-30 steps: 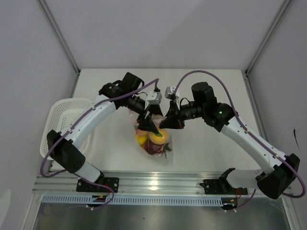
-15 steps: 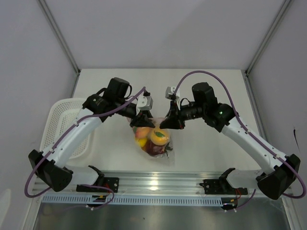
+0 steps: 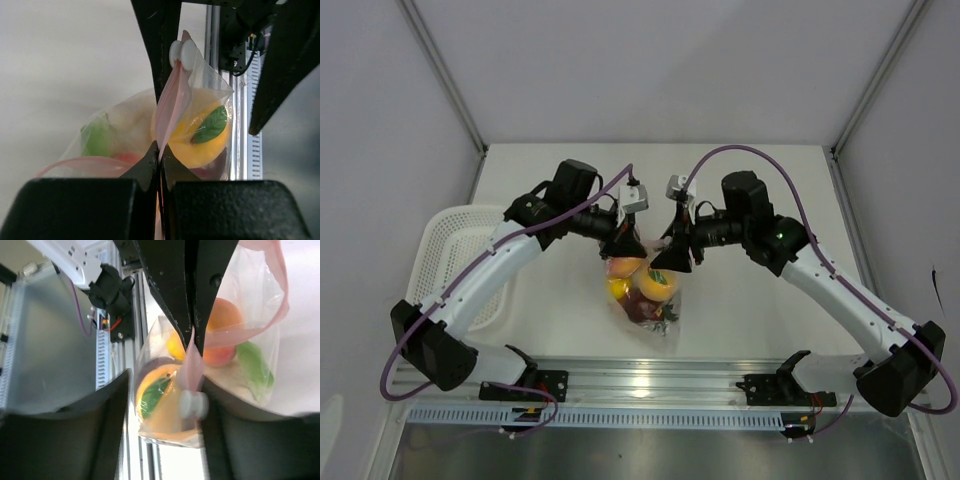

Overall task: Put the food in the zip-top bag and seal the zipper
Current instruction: Zip the zipper food storage bag at the center of the board.

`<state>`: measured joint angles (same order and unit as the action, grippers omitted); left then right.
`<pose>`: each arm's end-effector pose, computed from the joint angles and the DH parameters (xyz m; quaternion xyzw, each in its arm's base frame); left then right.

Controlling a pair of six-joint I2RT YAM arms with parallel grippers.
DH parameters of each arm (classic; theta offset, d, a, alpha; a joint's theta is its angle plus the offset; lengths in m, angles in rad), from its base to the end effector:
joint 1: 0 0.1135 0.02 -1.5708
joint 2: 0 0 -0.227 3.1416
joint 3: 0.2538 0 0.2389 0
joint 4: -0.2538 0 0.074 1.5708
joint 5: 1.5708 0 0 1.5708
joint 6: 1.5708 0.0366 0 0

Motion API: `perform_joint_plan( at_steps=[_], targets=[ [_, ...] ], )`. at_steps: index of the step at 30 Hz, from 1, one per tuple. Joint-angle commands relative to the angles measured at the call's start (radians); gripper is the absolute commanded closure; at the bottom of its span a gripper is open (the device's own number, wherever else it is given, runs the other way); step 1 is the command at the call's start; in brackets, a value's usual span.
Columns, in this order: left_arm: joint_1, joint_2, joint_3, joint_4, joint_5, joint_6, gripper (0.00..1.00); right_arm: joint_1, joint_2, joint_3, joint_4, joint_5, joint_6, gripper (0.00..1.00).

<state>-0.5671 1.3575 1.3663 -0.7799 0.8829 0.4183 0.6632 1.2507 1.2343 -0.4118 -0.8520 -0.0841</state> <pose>0.2146 -0.1702 0.3296 0.5405 0.6551 -0.4186 0.3217 0.1958 0.1879 0.3444 -0.4876 0.6316 0.4737 0.3727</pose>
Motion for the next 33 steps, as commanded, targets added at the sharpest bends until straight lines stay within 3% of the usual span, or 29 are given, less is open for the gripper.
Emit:
perform_joint_plan(
  at_steps=[1, 4, 14, 22, 33],
  targets=[
    [0.003, -0.027, -0.019, 0.054, -0.106, -0.131, 0.99, -0.005, -0.034, -0.012, 0.076, 0.042, 0.053, 0.36],
    [0.004, -0.076, -0.052, 0.106, -0.169, -0.202, 1.0, -0.005, -0.071, -0.051, 0.105, 0.08, 0.086, 0.26],
    [-0.016, -0.216, -0.13, 0.197, -0.174, -0.302, 1.0, -0.01, -0.197, -0.281, 0.359, 0.208, 0.308, 0.21],
    [-0.025, -0.239, -0.125, 0.194, -0.15, -0.326, 0.99, -0.01, -0.171, -0.392, 0.712, 0.148, 0.458, 0.36],
    [-0.031, -0.244, -0.115, 0.172, -0.156, -0.319, 1.0, -0.002, -0.054, -0.341, 0.789, 0.054, 0.475, 0.57]
  ],
)
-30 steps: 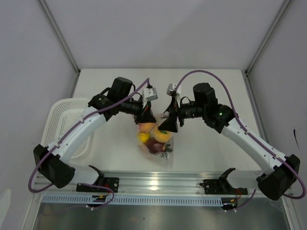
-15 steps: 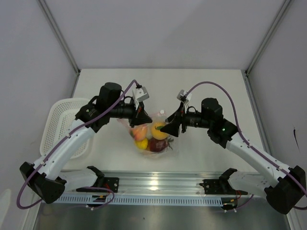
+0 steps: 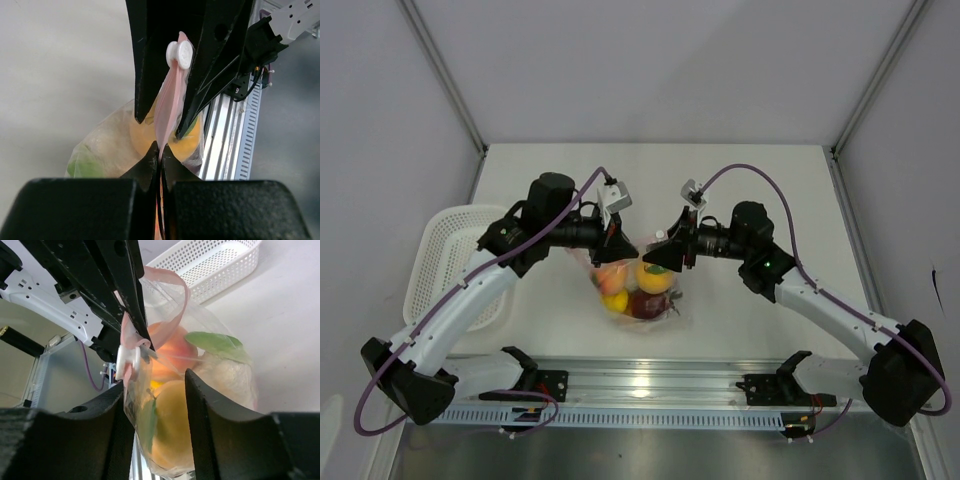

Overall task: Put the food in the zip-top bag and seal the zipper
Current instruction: Zip the zipper food storage bag at the center of the board.

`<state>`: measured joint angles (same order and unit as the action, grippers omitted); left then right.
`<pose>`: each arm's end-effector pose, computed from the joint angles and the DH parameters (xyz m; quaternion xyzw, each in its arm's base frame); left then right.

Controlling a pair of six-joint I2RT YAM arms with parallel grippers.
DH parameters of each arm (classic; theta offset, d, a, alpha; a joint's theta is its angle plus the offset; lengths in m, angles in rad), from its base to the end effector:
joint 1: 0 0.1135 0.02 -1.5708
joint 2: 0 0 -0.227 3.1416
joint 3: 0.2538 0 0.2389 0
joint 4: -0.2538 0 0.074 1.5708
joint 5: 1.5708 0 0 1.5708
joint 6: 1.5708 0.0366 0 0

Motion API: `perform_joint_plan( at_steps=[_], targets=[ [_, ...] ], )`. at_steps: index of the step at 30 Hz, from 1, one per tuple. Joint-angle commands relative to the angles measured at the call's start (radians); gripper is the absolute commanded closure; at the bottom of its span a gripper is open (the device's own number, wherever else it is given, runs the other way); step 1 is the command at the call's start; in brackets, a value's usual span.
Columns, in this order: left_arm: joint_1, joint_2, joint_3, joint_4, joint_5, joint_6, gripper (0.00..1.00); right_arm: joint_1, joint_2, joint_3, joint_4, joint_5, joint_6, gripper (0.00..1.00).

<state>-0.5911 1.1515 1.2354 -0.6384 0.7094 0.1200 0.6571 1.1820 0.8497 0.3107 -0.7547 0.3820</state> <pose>0.1856 -0.1533 0.3464 0.4436 0.7092 -0.4015 0.3729 0.2006 0.1865 0.3026 -0.3464 0.6228 0.5514 0.4337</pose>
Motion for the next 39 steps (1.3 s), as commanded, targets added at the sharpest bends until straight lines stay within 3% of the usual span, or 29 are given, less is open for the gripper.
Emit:
perform_joint_plan(
  at_steps=[1, 6, 7, 8, 9, 13, 14, 18, 19, 20, 25, 31, 39],
  targets=[
    [-0.007, -0.041, 0.021, 0.026, 0.016, -0.019, 0.99, 0.006, 0.016, 0.042, 0.061, -0.047, 0.003, 0.57],
    [-0.007, -0.039, 0.035, 0.006, 0.018, -0.01, 0.99, 0.015, 0.019, 0.045, 0.039, -0.055, -0.015, 0.59],
    [-0.007, -0.039, 0.036, 0.006, 0.018, -0.011, 0.99, 0.015, 0.019, 0.046, 0.041, -0.06, -0.014, 0.67],
    [-0.007, -0.041, 0.036, 0.005, 0.019, -0.01, 0.99, 0.015, 0.027, 0.048, 0.042, -0.063, -0.014, 0.87],
    [-0.009, -0.044, 0.035, 0.003, 0.016, -0.006, 0.99, 0.015, 0.031, 0.052, 0.041, -0.067, -0.008, 1.0],
    [-0.009, -0.078, 0.032, 0.003, 0.001, 0.001, 0.99, 0.015, 0.033, 0.051, 0.064, -0.09, 0.02, 1.0],
    [-0.009, -0.09, 0.026, 0.014, 0.001, 0.001, 0.94, 0.015, 0.034, 0.054, 0.059, -0.094, 0.02, 1.0],
    [-0.007, -0.174, -0.019, 0.149, 0.008, -0.026, 0.61, 0.015, 0.048, 0.08, 0.024, -0.141, 0.0, 1.0],
    [-0.007, -0.183, -0.02, 0.193, 0.009, -0.04, 0.47, 0.015, 0.05, 0.087, 0.007, -0.153, -0.012, 1.0],
    [-0.007, -0.174, -0.014, 0.201, 0.006, -0.061, 0.43, 0.016, 0.051, 0.1, -0.001, -0.185, -0.02, 1.0],
    [-0.01, -0.038, 0.174, 0.053, 0.054, -0.085, 0.4, 0.041, 0.031, 0.175, -0.174, -0.181, -0.188, 1.0],
    [-0.013, 0.002, 0.187, 0.066, 0.074, -0.112, 0.37, 0.053, 0.048, 0.265, -0.349, -0.207, -0.307, 1.0],
    [-0.041, 0.011, 0.213, 0.058, 0.05, -0.102, 0.38, 0.056, 0.062, 0.285, -0.366, -0.172, -0.293, 1.0]
  ],
)
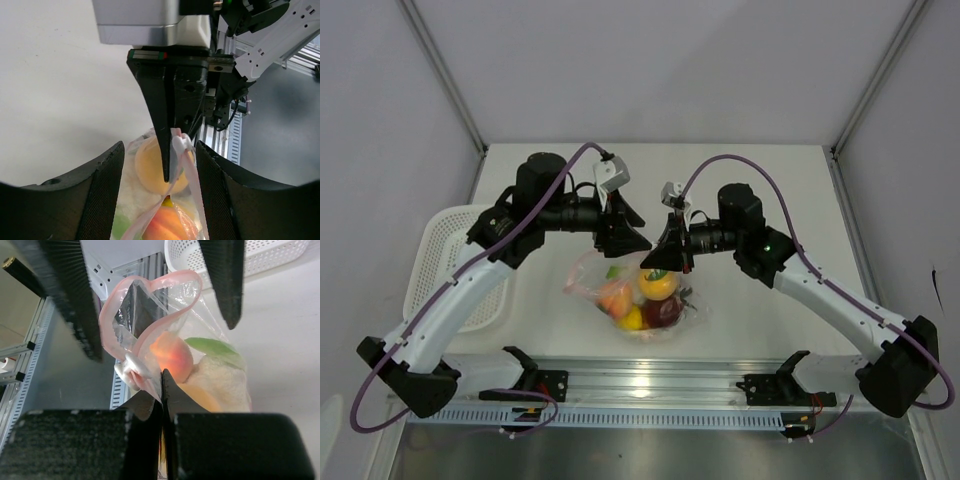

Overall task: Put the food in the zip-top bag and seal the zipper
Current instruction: Zip the zipper food storage bag at the center of the board.

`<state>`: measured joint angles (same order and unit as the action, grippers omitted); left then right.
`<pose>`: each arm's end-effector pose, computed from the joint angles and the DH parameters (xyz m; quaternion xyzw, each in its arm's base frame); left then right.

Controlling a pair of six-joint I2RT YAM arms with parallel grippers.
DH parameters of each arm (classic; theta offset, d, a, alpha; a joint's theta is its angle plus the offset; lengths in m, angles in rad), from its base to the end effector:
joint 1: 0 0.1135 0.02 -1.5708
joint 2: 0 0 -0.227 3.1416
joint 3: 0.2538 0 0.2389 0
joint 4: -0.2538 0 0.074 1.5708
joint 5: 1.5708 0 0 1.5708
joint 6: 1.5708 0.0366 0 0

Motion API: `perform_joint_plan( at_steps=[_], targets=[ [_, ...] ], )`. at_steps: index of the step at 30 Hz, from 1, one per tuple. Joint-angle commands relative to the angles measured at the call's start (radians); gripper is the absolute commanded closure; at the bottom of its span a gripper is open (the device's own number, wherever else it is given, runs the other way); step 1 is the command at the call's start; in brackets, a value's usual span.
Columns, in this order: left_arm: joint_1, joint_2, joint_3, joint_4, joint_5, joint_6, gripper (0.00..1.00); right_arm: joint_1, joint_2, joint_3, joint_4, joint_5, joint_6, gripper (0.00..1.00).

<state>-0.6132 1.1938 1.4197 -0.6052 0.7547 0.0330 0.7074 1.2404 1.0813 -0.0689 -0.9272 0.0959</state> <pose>0.1834 -0.1597 0.3975 0.4404 0.6640 -0.4415 0.4126 0.1920 0.2027 0.3291 -0.4761 0.5841 0.5398 0.3753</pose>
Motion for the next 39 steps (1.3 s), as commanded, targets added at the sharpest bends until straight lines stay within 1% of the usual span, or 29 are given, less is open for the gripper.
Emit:
perform_joint_plan(
  at_steps=[1, 6, 13, 21, 26, 29, 31, 37, 38, 39],
  targets=[
    [-0.031, -0.042, 0.019, 0.028, -0.008, -0.013, 0.38, 0.006, 0.005, 0.052, 0.015, 0.004, -0.001, 1.0],
    [-0.085, -0.056, 0.013, 0.016, -0.121, 0.007, 0.41, 0.023, 0.007, 0.046, 0.021, 0.047, 0.018, 1.0],
    [-0.132, -0.042, -0.001, 0.009, -0.198, 0.013, 0.43, 0.038, -0.015, 0.043, 0.024, 0.102, 0.036, 1.0],
    [-0.146, -0.036, -0.004, -0.004, -0.255, 0.021, 0.48, 0.038, -0.035, 0.025, 0.046, 0.126, 0.048, 1.0],
    [-0.148, -0.036, -0.03, 0.005, -0.252, 0.021, 0.52, 0.038, -0.033, 0.023, 0.05, 0.13, 0.05, 1.0],
    [-0.148, -0.031, -0.036, 0.005, -0.246, 0.019, 0.57, 0.038, -0.033, 0.023, 0.05, 0.128, 0.05, 1.0],
    [-0.148, -0.028, -0.038, 0.007, -0.244, 0.018, 0.57, 0.038, -0.033, 0.023, 0.05, 0.129, 0.05, 1.0],
    [-0.148, -0.033, -0.041, 0.015, -0.247, 0.019, 0.69, 0.038, -0.032, 0.026, 0.05, 0.128, 0.053, 1.0],
    [-0.148, -0.033, -0.039, 0.013, -0.247, 0.019, 0.76, 0.038, -0.032, 0.025, 0.05, 0.128, 0.053, 1.0],
    [-0.148, -0.031, -0.038, 0.013, -0.244, 0.018, 0.81, 0.038, -0.032, 0.023, 0.052, 0.129, 0.053, 1.0]
  ],
)
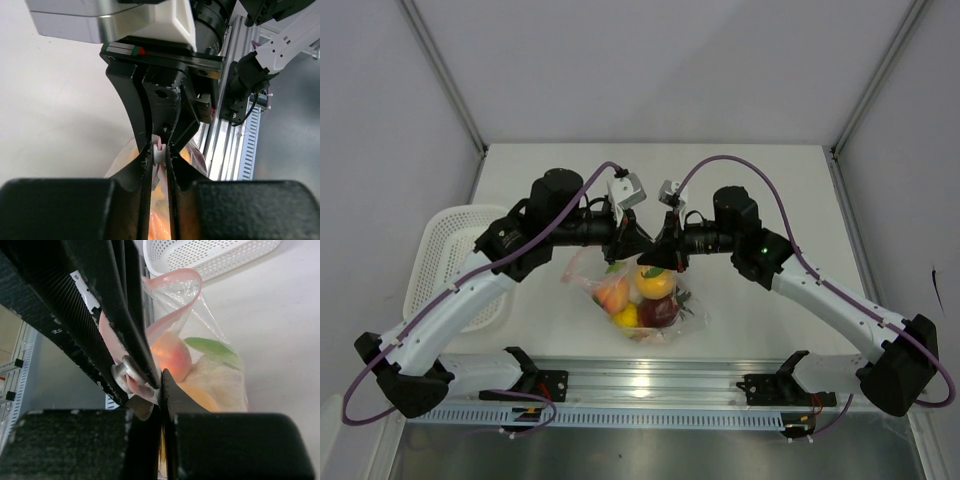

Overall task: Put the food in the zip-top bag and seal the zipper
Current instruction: Zip the zipper food storage bag at the center of the board.

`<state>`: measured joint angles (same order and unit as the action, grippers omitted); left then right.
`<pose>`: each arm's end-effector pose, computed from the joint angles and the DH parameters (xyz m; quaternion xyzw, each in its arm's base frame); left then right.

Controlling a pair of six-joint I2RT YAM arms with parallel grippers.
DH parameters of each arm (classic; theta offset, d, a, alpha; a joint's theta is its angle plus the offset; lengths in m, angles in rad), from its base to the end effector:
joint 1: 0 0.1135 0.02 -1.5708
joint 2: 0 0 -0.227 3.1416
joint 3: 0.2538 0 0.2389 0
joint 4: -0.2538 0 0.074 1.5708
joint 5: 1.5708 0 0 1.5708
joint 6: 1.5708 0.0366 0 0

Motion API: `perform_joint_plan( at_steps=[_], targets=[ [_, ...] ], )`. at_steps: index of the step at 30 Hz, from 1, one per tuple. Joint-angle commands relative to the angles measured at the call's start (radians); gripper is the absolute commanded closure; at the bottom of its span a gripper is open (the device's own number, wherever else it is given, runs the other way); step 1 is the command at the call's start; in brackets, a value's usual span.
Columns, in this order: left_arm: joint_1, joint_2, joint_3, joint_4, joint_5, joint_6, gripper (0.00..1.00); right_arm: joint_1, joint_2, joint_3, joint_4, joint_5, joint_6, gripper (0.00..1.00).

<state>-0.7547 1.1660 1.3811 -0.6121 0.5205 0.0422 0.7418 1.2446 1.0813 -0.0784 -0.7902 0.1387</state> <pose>0.1633 -0.1785 0.3892 0.4435 0.6863 -0.3874 0.4268 0.1904 0.2097 0.3262 -0.4424 0.6233 0.5167 0.3858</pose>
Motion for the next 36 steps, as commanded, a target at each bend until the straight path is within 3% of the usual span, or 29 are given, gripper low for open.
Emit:
perform_joint_plan(
  at_steps=[1, 2, 3, 18, 25, 32, 36],
  targets=[
    [-0.006, -0.003, 0.003, 0.015, -0.008, 0.008, 0.86, 0.004, -0.037, 0.022, 0.065, -0.004, 0.012, 1.0],
    [-0.006, -0.003, 0.003, 0.014, -0.005, 0.008, 0.97, 0.004, -0.04, 0.017, 0.068, 0.0, 0.013, 1.0],
    [-0.006, -0.002, 0.004, 0.011, -0.007, 0.008, 1.0, 0.004, -0.046, 0.014, 0.068, 0.009, 0.015, 1.0],
    [-0.006, -0.008, 0.004, -0.044, 0.012, 0.018, 0.99, 0.001, -0.188, -0.152, 0.339, 0.141, 0.173, 1.0],
    [-0.005, -0.009, 0.006, -0.035, 0.07, 0.016, 0.99, -0.005, -0.24, -0.185, 0.355, 0.187, 0.19, 1.0],
    [-0.005, -0.002, 0.03, -0.021, 0.124, 0.019, 0.99, -0.016, -0.133, -0.081, 0.213, -0.078, 0.101, 0.99],
    [-0.003, 0.014, 0.047, -0.021, 0.15, 0.018, 1.0, -0.016, -0.114, -0.04, 0.129, -0.127, 0.05, 0.86]
  ],
)
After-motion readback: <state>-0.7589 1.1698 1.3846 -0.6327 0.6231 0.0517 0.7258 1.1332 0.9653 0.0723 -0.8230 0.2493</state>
